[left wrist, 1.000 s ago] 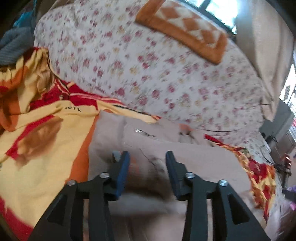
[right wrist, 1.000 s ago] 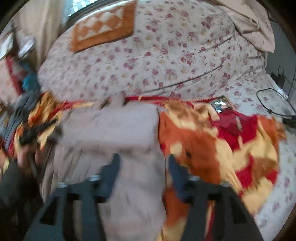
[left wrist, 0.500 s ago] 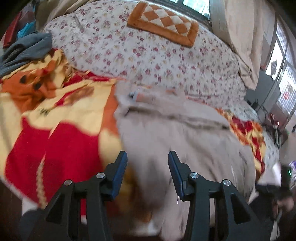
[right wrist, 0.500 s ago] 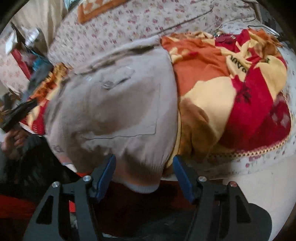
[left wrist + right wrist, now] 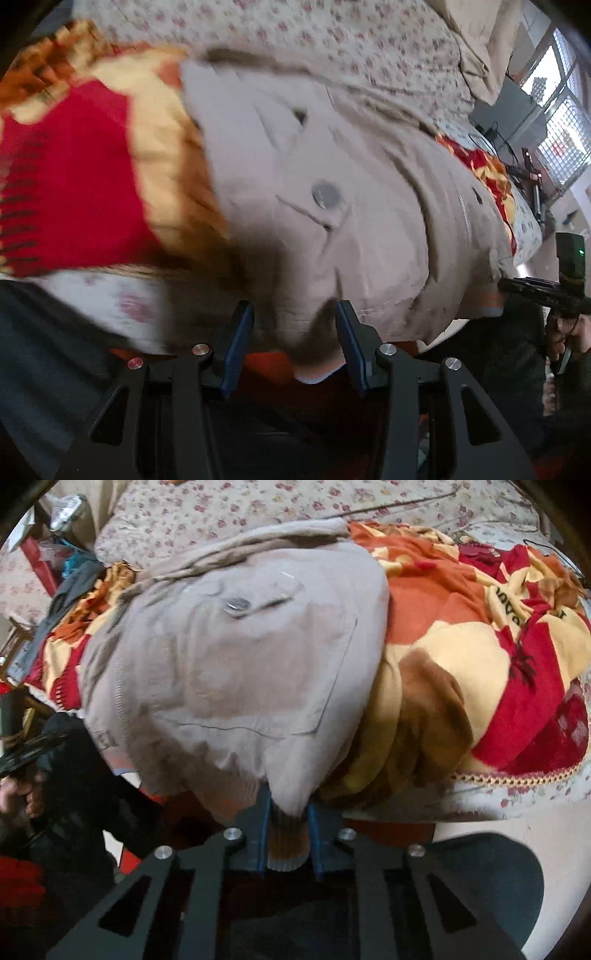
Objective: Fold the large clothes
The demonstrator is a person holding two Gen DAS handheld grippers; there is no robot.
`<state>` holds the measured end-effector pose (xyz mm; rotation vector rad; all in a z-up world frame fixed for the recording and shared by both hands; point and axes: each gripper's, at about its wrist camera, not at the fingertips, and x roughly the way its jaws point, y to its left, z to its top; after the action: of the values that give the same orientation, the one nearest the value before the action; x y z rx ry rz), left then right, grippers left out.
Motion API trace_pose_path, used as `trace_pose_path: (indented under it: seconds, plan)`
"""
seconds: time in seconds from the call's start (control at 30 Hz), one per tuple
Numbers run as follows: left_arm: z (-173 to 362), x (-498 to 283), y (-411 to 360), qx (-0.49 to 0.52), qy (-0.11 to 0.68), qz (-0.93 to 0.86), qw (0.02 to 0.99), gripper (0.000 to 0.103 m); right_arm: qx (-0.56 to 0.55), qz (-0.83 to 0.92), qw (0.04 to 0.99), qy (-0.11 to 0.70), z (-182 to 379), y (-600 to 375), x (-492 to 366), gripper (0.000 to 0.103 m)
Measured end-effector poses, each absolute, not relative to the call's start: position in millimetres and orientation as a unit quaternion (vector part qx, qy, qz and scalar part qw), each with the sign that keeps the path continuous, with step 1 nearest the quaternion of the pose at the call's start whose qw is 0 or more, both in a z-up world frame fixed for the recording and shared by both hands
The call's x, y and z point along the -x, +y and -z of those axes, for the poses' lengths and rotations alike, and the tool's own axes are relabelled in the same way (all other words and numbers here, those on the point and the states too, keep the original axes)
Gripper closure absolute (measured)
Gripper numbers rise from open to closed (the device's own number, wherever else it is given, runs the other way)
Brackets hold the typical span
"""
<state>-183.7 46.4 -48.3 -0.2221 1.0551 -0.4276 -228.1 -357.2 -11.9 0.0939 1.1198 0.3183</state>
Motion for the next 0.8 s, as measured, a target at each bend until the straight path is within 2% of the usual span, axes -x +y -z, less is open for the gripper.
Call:
trace_pose_path:
  seconds: [0.13,0.23,0.3,0.37,0.53,0.8]
  plan:
    - [80.8,170.0,35.2,0.106,0.554,0.191,0.804,0.064,-0.083,-0.171,0.843,0.504,2.7,-372.0,245.0,0.089]
    - [78.0,170.8,32.6,0.114,0.547,0.21,0.803,0.066,-0.111,-0.178,0.849,0.486,-5.8,-385.9,252.5,0.089]
    - [71.2,175.8,32.6,0.12,0.534,0.228,0.805,0.093,-0.124,-0.177,0.852,0.476,-11.7,-394.3,255.9,0.089]
    - [61.0,184.5,35.9,0.131,0.521,0.239,0.809,0.097,-0.126,-0.176,0.856,0.469,-16.6,-392.4,255.0,0.089]
    - [2.3,223.7,48.6,0.117,0.458,0.259,0.842,0.098,-0.104,-0.187,0.88,0.424,-50.4,-387.4,264.7,0.09]
    - [-107.6,259.9,117.9,0.156,0.329,0.261,0.894,0.099,-0.083,-0.27,0.912,0.297,-123.5,-378.6,301.5,0.093]
